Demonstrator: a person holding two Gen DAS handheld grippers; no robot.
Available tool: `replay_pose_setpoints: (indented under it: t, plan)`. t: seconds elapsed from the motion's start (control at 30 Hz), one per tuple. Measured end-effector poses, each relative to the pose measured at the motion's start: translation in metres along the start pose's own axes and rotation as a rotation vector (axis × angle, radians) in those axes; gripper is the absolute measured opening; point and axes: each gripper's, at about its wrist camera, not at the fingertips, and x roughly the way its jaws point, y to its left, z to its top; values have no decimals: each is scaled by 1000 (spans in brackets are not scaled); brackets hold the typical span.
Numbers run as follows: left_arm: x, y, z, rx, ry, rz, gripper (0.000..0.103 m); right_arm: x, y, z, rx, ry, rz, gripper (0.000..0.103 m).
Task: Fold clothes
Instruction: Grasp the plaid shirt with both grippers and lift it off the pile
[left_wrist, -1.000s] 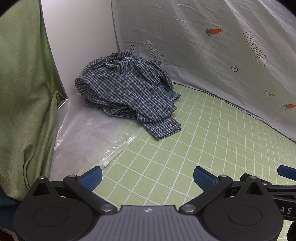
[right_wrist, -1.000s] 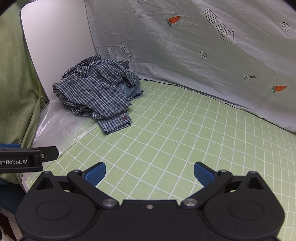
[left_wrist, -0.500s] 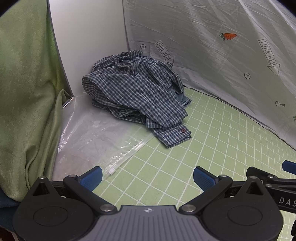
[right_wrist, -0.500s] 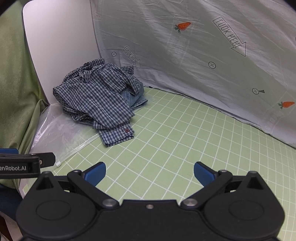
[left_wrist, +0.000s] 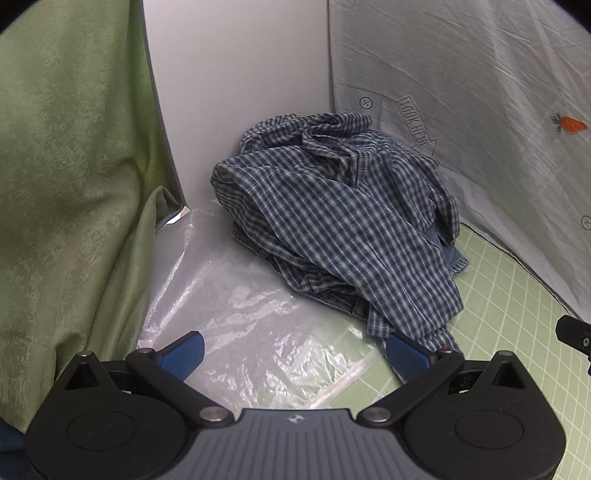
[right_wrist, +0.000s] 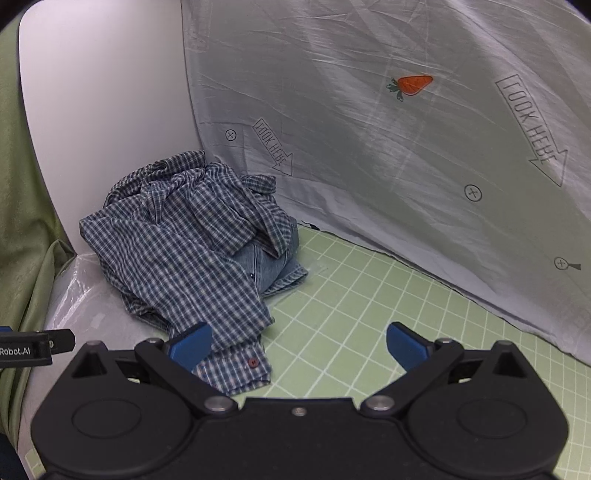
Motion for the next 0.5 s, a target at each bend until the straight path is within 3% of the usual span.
replay_pose_setpoints:
  t: [0.37, 0.5]
  plan:
    - [121, 5, 70, -105, 91, -8, 102, 138, 37, 64, -34, 26, 96, 87]
    - [157, 4, 87, -160, 135, -47, 91, 181, 54, 77, -51, 35, 130, 78]
